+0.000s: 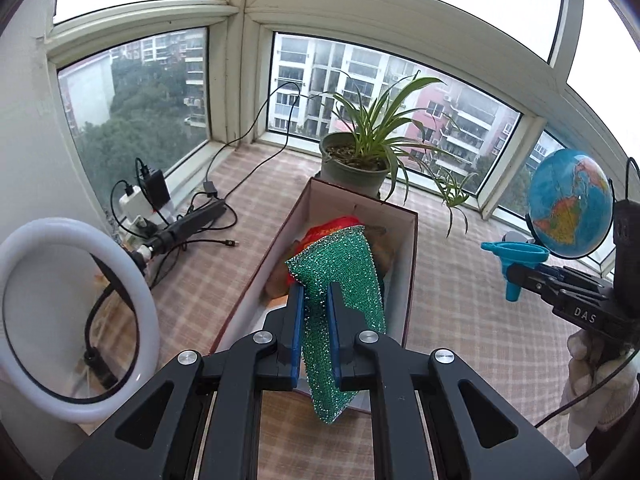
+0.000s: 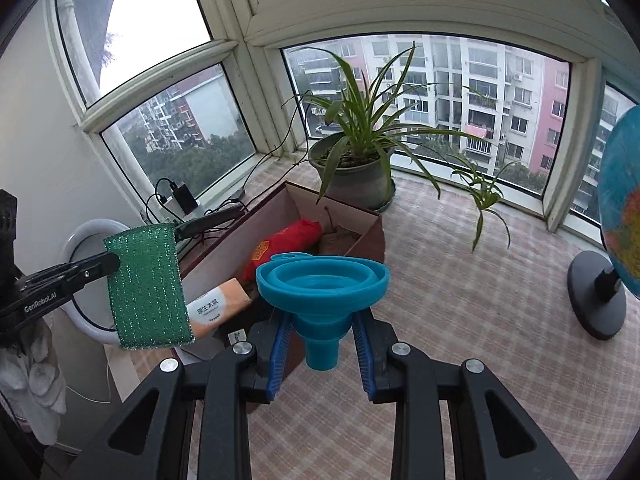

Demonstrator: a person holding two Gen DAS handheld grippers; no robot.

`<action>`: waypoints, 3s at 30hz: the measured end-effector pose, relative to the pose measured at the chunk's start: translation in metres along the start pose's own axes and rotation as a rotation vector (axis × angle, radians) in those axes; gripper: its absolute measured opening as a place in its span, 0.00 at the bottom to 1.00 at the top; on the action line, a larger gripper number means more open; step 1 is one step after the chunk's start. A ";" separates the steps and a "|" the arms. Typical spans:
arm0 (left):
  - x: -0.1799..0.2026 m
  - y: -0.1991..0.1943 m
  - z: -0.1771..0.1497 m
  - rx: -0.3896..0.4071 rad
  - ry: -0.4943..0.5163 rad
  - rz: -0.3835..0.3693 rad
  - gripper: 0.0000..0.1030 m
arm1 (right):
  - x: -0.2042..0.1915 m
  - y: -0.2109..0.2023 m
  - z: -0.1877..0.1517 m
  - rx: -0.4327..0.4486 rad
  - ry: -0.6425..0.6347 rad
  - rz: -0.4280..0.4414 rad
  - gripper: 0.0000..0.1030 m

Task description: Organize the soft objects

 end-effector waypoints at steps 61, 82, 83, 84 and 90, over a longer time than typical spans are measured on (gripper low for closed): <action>0.016 0.039 -0.024 -0.102 -0.014 -0.066 0.43 | -0.016 0.090 0.023 -0.095 0.101 -0.020 0.56; 0.047 -0.007 -0.040 -0.032 -0.003 0.048 0.55 | 0.034 -0.004 -0.040 0.018 0.003 -0.133 0.65; 0.049 -0.009 -0.043 -0.030 -0.015 0.049 0.55 | 0.038 -0.008 -0.046 0.014 0.011 -0.133 0.65; 0.051 -0.010 -0.045 -0.032 -0.021 0.051 0.55 | 0.041 -0.013 -0.051 0.014 0.016 -0.137 0.65; 0.067 -0.019 -0.051 -0.031 0.017 0.088 0.62 | 0.049 -0.052 -0.068 0.075 0.004 -0.181 0.65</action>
Point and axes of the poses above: each gripper's, at about its wrist camera, not at the fingertips, and y roughly the way its jaws point, x to its right, z to its top, the point moved 9 cm from there along y, roughly the way its jaws point, and after that the axes turned 13 degrees about y, right-handed, at the moved point
